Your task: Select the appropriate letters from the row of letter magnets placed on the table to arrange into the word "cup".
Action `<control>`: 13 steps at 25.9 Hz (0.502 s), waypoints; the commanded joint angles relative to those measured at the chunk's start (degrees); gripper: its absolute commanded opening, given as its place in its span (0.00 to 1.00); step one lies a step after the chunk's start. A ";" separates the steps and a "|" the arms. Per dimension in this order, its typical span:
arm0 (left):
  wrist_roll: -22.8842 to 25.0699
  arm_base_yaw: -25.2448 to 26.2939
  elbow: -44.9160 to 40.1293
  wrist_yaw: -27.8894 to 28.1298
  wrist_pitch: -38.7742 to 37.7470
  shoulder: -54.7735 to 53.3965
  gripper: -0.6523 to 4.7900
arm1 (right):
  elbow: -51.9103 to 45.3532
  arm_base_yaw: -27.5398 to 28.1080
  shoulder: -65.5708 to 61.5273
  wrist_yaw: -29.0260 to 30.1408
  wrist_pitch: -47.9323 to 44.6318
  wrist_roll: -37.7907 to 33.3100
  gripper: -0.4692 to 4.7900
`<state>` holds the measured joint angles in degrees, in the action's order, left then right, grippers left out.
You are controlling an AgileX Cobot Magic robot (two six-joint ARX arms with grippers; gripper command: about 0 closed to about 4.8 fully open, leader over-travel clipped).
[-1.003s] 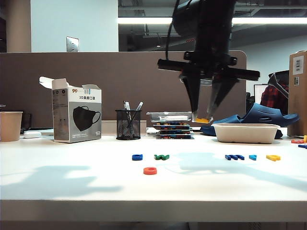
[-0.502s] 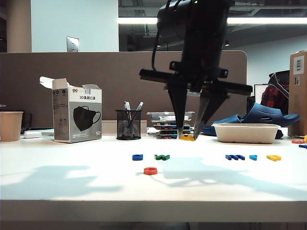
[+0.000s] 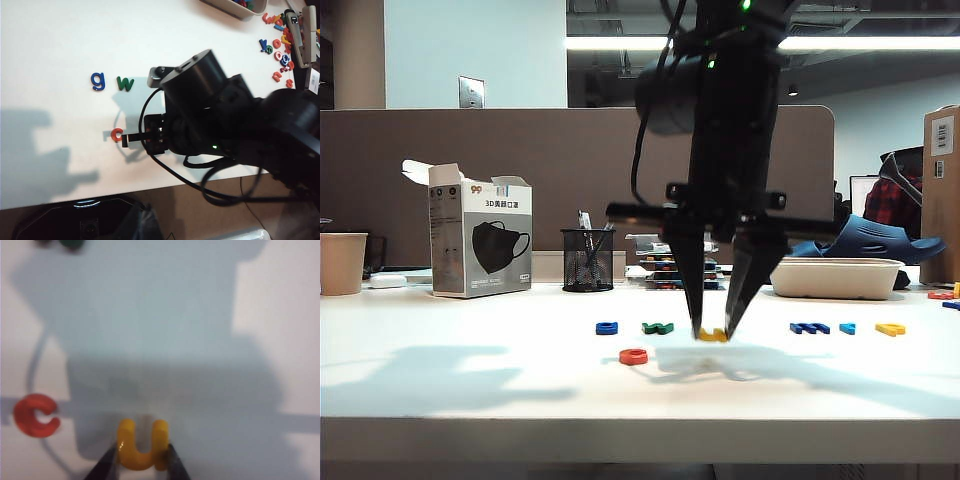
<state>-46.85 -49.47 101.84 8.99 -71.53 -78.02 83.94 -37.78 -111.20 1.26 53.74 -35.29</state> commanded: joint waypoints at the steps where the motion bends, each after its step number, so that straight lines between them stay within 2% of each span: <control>1: -0.11 -0.04 0.20 0.00 0.50 0.17 0.11 | 0.17 -0.13 -1.07 -0.07 -0.48 -0.59 0.29; 13: -0.11 -0.04 0.20 0.00 0.50 0.17 0.11 | 0.17 -2.60 -3.63 0.15 -1.84 -0.76 0.29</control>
<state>-46.85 -49.47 101.84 9.02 -71.55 -78.02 84.27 -39.92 -114.21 1.10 52.73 -35.77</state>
